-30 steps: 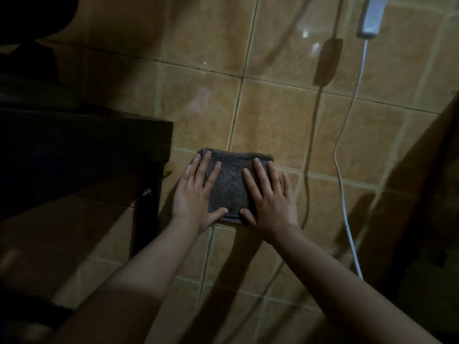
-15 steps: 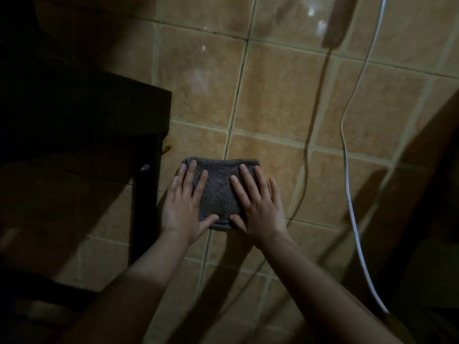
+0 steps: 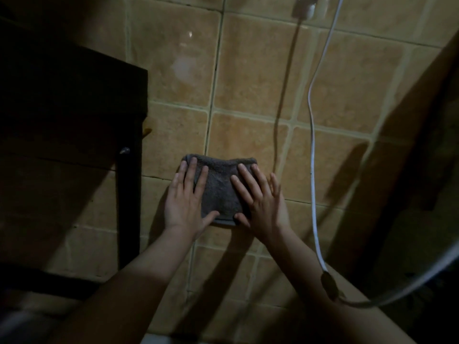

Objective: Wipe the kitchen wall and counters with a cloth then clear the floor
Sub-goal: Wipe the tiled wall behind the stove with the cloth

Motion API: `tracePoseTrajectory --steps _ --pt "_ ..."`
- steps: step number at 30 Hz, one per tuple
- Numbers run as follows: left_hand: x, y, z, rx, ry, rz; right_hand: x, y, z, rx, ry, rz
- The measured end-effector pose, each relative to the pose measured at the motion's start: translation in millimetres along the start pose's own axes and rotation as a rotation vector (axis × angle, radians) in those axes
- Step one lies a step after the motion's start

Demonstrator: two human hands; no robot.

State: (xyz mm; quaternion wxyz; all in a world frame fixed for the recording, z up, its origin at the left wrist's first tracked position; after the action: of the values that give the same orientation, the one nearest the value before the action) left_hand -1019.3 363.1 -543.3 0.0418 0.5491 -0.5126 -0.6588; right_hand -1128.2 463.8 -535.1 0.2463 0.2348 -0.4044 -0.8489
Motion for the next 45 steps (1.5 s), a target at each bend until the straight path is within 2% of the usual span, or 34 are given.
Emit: tracePoseTrajectory --steps 2,5,10,15,17,20,22,25,29,30,36,40,45 --pt "-4.6 2.7 9.3 0.034 -0.002 0.007 -2.5 -6.0 12.1 -0.015 -0.042 -0.028" --pt "-13.0 9.6 28.4 0.115 -0.008 0.005 -5.7 -16.1 36.0 0.082 0.068 -0.002" --pt "-31.2 20.8 68.0 0.233 -0.009 0.064 -8.6 -39.6 76.7 0.117 -0.059 -0.09" --pt "-42.5 26.4 101.5 0.296 -0.029 0.17 -19.4 -51.0 117.8 0.156 -0.015 -0.023" --pt "-48.3 29.3 111.5 0.314 -0.052 0.213 -18.9 -52.9 129.3 0.094 -0.086 -0.052" --pt "-54.6 32.4 125.3 0.309 -0.079 0.245 -10.5 -56.2 141.1 0.035 -0.166 -0.25" --pt "-58.1 29.4 131.9 0.293 -0.071 0.281 -9.5 -61.4 148.2 0.059 -0.208 -0.314" --pt "-58.2 23.6 137.0 0.28 -0.06 0.334 -13.9 -69.2 147.3 0.149 -0.206 -0.266" --pt "-46.5 11.3 141.3 0.278 -0.112 0.238 -7.3 -86.4 135.4 0.18 -0.104 -0.448" --pt "-42.2 6.6 142.1 0.284 -0.108 0.23 -7.4 -91.4 131.0 0.198 -0.075 -0.446" --pt "-13.4 -14.1 135.1 0.303 -0.096 0.276 -0.3 -112.8 102.1 0.273 -0.004 -0.257" --pt "-8.4 -22.8 121.7 0.308 -0.057 0.345 -0.5 -113.5 84.4 0.231 -0.014 -0.116" --pt "6.9 -29.1 96.8 0.285 0.018 0.278 9.5 -110.5 57.5 0.215 0.018 -0.237"
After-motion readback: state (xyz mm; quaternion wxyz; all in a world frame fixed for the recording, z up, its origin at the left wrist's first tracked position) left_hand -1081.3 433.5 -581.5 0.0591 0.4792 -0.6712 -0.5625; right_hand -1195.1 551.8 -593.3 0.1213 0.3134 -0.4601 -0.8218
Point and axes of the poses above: each hand's wrist, its own y-axis towards the middle knuckle, its own x-axis out of the palm, z = x × y, the point moved 6 cm from there along y, towards the middle knuckle, and after that the axes turned 15 degrees about z, right-handed, at the moved point
